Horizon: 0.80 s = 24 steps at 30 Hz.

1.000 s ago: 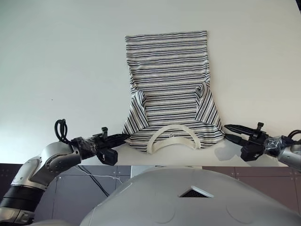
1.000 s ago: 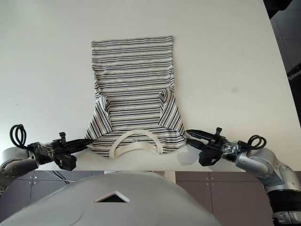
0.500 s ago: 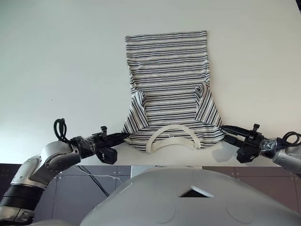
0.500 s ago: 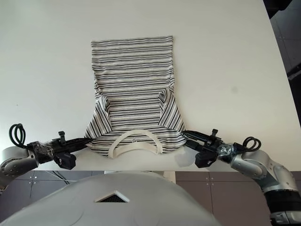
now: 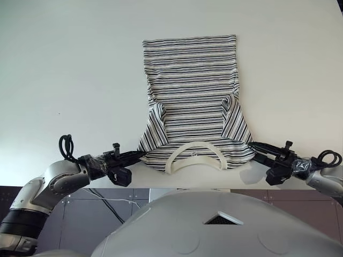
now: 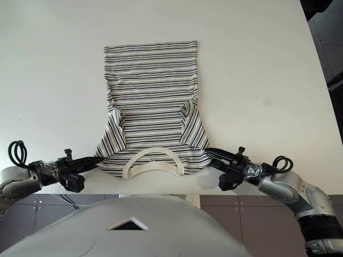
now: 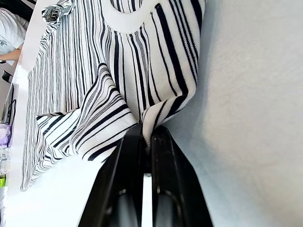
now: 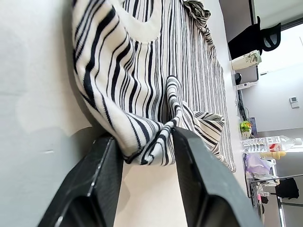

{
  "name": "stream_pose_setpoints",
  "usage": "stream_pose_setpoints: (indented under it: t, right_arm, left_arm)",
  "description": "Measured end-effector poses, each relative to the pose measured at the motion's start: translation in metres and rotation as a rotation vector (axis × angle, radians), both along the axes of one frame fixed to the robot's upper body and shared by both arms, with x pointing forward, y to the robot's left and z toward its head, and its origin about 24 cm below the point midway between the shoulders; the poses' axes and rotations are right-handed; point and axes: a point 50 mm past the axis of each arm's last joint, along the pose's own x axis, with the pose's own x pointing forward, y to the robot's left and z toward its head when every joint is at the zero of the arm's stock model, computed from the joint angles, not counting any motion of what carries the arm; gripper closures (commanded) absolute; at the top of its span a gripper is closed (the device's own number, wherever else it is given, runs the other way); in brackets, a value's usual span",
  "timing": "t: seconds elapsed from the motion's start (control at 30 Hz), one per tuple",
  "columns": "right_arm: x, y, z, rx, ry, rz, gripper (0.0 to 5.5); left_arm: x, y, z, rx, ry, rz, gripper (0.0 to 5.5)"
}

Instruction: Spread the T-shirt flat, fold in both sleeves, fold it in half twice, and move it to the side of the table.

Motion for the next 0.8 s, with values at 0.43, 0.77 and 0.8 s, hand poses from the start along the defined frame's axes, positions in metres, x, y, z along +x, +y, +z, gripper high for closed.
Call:
stream_pose_setpoints:
  t: [0.43,0.77,0.8]
  right_arm:
    - [0.004,-0.003,-0.001,-0.007,0.069,-0.013,5.38]
    - [0.008,0.0,0.062,0.01,0.404,-0.004,5.38]
    - [0.008,0.001,0.071,0.011,0.439,-0.005,5.38]
  left_arm:
    - [0.001,-0.002,0.002,-0.034,0.033,0.002,5.4]
    - [0.007,-0.019,0.052,-0.227,0.126,0.091,5.4]
    - [0.006,-0.019,0.057,-0.23,0.138,0.097,5.4]
